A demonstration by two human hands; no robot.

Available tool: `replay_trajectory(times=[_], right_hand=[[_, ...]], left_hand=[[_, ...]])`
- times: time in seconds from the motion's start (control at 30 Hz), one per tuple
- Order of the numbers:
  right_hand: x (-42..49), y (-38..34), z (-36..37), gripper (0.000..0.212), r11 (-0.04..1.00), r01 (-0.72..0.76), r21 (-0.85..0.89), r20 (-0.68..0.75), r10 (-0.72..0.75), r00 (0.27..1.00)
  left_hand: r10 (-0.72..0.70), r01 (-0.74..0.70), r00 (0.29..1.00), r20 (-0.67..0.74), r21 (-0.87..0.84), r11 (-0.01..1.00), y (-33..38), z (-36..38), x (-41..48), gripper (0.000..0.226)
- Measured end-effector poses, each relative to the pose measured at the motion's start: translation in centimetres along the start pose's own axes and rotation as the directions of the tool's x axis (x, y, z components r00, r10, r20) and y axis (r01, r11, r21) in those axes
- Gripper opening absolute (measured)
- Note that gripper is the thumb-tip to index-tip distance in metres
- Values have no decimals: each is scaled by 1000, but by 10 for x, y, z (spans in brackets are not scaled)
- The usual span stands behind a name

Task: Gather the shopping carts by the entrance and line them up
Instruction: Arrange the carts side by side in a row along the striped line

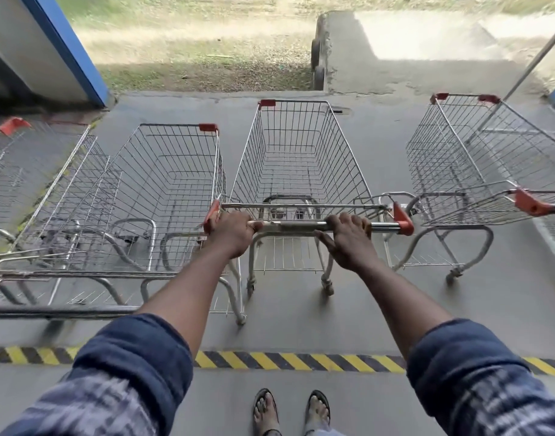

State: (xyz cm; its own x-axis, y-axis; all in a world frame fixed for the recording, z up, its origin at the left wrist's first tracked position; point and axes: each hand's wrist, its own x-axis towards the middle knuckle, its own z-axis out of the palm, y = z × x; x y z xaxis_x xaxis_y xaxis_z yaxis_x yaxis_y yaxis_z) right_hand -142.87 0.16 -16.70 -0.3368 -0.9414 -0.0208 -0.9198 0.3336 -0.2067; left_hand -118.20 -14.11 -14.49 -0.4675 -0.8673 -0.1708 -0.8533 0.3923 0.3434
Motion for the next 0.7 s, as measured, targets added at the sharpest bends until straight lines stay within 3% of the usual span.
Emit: replay_trajectory(times=[0.23, 0.43, 0.7], right_hand=[[26, 23, -14, 42, 999, -25, -31, 63, 27, 998], [19, 25, -14, 44, 999, -9, -47, 22, 10, 1000], [-17, 29, -8, 42, 999, -24, -26, -46, 23, 999]], left_hand=[[-7, 8, 1000, 19, -77, 997, 29, 7, 9, 23], [-26, 29, 999, 44, -57, 998, 32, 7, 4, 29], [22, -21, 1000, 7, -76, 997, 30, 20, -21, 21]])
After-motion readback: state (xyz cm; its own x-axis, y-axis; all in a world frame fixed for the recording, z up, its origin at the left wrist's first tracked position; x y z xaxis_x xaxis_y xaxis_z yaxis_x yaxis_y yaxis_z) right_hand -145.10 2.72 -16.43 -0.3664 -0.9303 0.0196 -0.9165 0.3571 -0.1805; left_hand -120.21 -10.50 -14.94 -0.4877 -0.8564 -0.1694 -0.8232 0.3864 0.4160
